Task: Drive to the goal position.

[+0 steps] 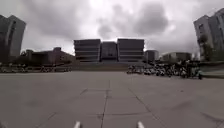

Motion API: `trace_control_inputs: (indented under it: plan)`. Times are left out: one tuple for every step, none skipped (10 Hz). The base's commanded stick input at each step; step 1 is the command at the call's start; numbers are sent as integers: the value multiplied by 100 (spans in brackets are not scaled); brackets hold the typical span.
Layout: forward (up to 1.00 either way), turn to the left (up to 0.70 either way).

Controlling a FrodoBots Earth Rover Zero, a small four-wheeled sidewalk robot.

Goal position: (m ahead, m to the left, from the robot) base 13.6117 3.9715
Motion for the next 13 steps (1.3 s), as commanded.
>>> trace_control_inputs:
  plan:
    - [100, 4]
    - [100, 22]
    - [100, 40]
    - [100, 38]
    - [100, 30]
    - [100, 18]
    - [100, 0]
    - [100, 0]
    - [100, 0]
    - [100, 0]
    - [100, 0]
    - [100, 0]
    - [100, 0]
